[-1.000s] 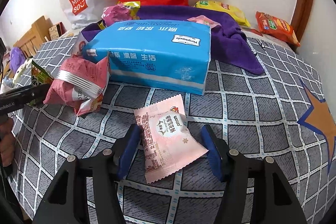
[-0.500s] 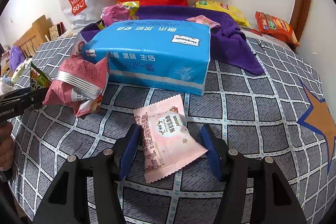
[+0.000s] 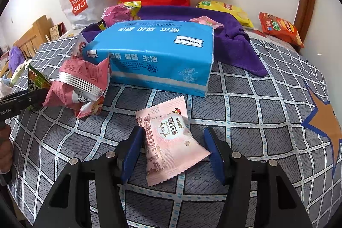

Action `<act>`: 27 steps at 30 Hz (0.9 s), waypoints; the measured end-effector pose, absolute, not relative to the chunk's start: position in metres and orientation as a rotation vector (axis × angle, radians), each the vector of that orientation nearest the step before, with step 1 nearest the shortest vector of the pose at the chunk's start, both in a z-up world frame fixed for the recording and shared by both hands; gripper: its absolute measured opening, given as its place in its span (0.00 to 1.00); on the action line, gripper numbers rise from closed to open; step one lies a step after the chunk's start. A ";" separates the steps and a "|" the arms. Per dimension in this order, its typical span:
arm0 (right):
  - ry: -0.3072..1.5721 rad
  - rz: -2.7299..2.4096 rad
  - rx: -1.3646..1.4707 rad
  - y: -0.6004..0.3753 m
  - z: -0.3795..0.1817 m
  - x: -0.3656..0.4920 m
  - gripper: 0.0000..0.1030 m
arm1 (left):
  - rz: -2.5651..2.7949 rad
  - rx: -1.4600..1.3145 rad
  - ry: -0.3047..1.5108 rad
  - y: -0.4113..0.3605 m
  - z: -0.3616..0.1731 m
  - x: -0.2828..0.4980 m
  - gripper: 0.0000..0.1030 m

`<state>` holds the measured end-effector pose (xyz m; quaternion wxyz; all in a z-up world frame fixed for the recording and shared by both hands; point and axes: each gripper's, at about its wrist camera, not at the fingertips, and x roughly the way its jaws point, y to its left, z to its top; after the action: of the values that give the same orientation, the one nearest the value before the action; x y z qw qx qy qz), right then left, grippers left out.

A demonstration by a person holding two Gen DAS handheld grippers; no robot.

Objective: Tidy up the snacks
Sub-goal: 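Hold the pink packet in the right tool while the left tool holds the green bag, then carry the pink packet with the right tool while the left tool carries the green bag over the purple cloth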

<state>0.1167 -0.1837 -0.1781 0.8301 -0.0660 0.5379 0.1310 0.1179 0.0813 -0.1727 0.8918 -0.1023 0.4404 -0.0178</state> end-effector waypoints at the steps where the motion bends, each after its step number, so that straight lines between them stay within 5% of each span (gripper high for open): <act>1: 1.140 0.277 -0.131 -0.186 -0.177 0.115 0.51 | -0.039 -0.222 0.922 0.083 -0.172 0.116 0.55; 27: 1.041 0.191 -0.072 -0.159 -0.122 0.127 0.45 | -0.146 -0.281 1.000 0.124 -0.131 0.136 0.52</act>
<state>0.1274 -0.1593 -0.1219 0.8626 -0.0343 0.4965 0.0912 0.1357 0.1237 -0.1307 0.8656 -0.1343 0.4773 -0.0696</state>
